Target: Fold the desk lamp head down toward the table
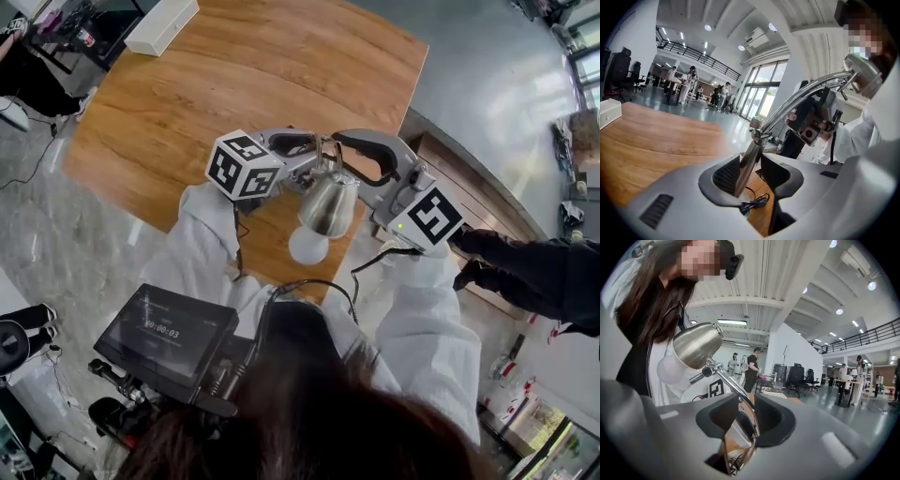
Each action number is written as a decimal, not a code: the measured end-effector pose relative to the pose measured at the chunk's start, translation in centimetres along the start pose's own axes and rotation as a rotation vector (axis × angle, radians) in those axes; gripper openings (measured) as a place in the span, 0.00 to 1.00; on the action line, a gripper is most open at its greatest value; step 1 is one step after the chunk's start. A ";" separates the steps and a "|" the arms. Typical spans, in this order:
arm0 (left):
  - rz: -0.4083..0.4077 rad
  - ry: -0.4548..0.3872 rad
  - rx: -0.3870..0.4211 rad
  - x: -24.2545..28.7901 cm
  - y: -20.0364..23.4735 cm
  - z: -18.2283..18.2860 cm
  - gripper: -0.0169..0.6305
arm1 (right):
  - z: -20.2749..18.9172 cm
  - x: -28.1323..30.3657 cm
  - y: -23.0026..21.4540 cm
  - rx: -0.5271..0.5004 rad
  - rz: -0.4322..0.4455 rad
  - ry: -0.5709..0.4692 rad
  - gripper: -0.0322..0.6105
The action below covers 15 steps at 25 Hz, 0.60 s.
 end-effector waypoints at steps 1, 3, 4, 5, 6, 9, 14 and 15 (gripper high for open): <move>-0.004 0.001 -0.001 0.0 0.0 0.0 0.24 | 0.0 0.1 0.1 0.006 0.008 -0.005 0.21; -0.013 0.005 -0.013 0.0 0.1 0.0 0.24 | 0.0 0.0 0.1 0.011 0.020 -0.008 0.21; -0.017 0.008 -0.020 0.0 0.1 -0.1 0.24 | 0.0 0.0 0.1 0.006 0.026 -0.007 0.20; -0.022 0.010 -0.029 0.0 0.1 -0.1 0.24 | 0.0 0.0 0.2 -0.001 0.031 -0.005 0.20; -0.028 0.013 -0.039 0.0 0.1 -0.2 0.24 | 0.0 0.1 0.2 -0.008 0.034 -0.002 0.20; -0.045 0.030 -0.060 0.1 0.2 -0.2 0.25 | 0.1 0.1 0.3 -0.043 0.029 0.008 0.19; -0.062 0.051 -0.061 0.2 0.2 -0.1 0.25 | -0.4 0.0 2.0 -0.166 0.065 0.055 0.19; -0.064 0.049 -0.061 0.1 0.2 -0.1 0.25 | -0.8 -0.1 2.5 -0.195 0.068 0.081 0.20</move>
Point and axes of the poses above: the fingertips, and each gripper's own axes: x forward along the fingers, y to its left, z out of its top, the point moved 2 cm from there along -x, backward along the fingers, and after that the axes turned 2 degrees about -x, right-handed, at the moved point
